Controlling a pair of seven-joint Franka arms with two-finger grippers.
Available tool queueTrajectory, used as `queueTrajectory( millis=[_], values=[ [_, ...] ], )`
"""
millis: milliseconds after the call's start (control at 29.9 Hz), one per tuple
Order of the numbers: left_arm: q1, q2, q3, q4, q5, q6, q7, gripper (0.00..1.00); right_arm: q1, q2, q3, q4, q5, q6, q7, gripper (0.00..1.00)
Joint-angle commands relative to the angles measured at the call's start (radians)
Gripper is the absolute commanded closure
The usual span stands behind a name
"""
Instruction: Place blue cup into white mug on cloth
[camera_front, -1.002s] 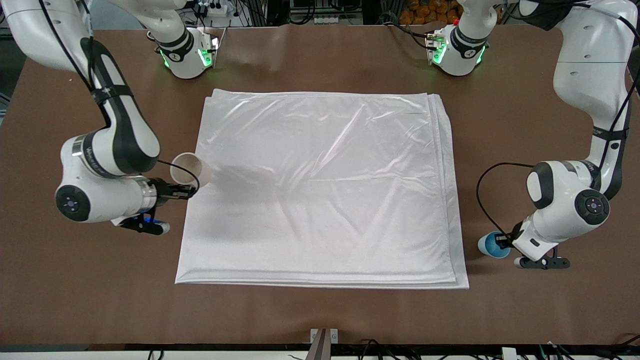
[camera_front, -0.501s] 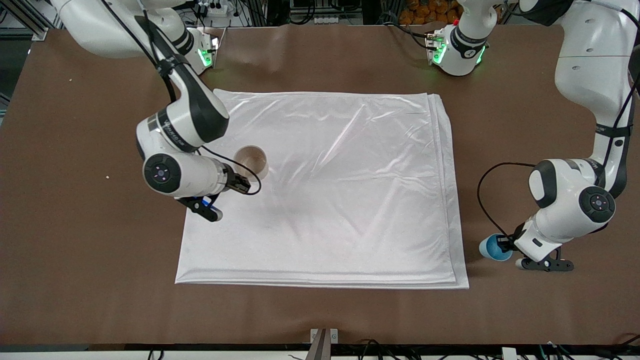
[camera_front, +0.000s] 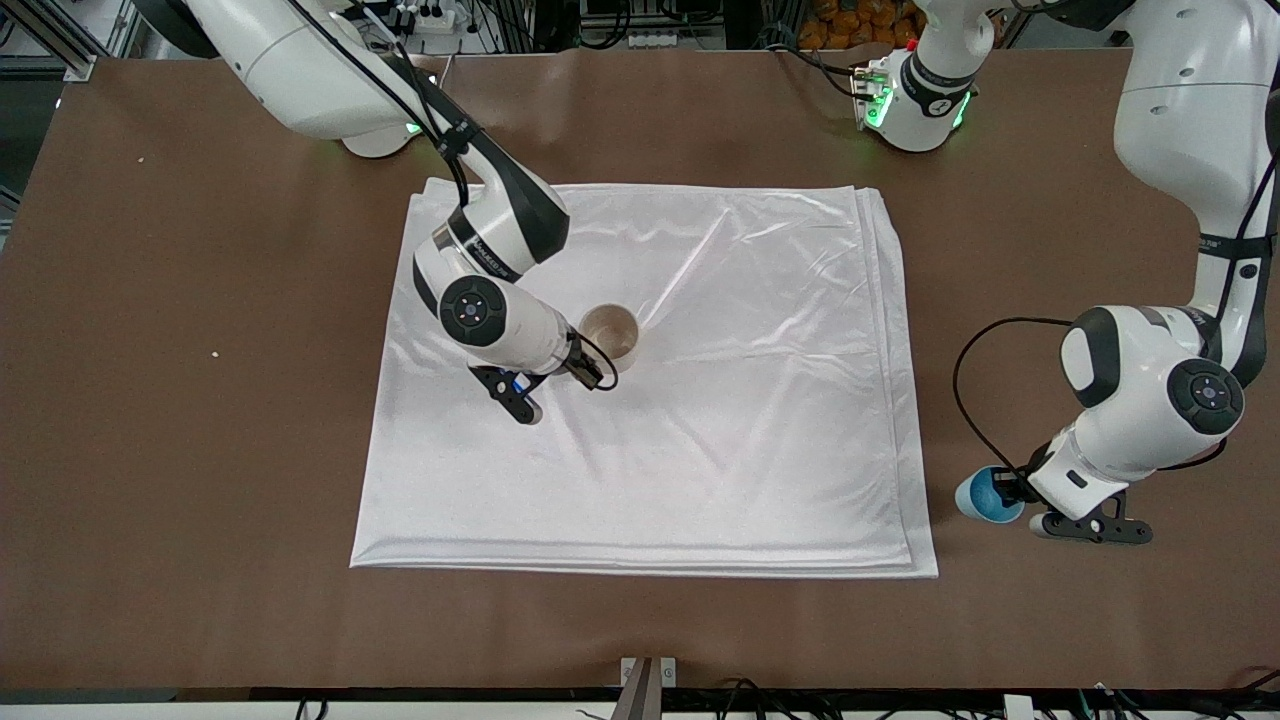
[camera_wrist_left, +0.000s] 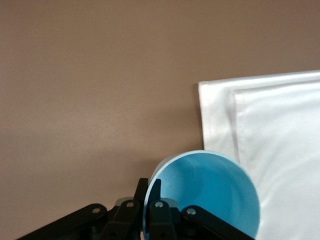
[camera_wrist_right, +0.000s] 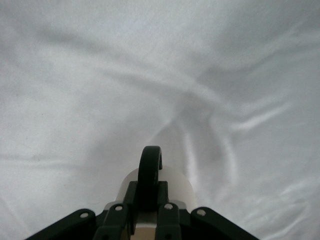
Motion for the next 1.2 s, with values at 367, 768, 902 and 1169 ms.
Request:
queueTrajectory(
  millis=[367, 768, 902, 1169],
  values=[
    [-0.061, -0.093, -0.017, -0.012, 0.024, -0.122, -0.023, 1.0, 0.112, 0.037, -0.064, 0.014, -0.009, 0.137, 0.178, 1.0],
    [-0.15, -0.139, -0.017, -0.009, 0.024, -0.2, -0.149, 1.0, 0.237, 0.072, -0.174, 0.015, -0.003, 0.217, 0.258, 0.82],
    [-0.187, -0.15, -0.019, -0.01, 0.024, -0.216, -0.221, 1.0, 0.229, 0.071, -0.173, 0.017, 0.0, 0.206, 0.253, 0.34],
    [-0.201, -0.159, -0.068, -0.012, 0.015, -0.22, -0.32, 1.0, 0.183, 0.055, -0.171, 0.05, -0.003, 0.045, 0.146, 0.0]
  ],
)
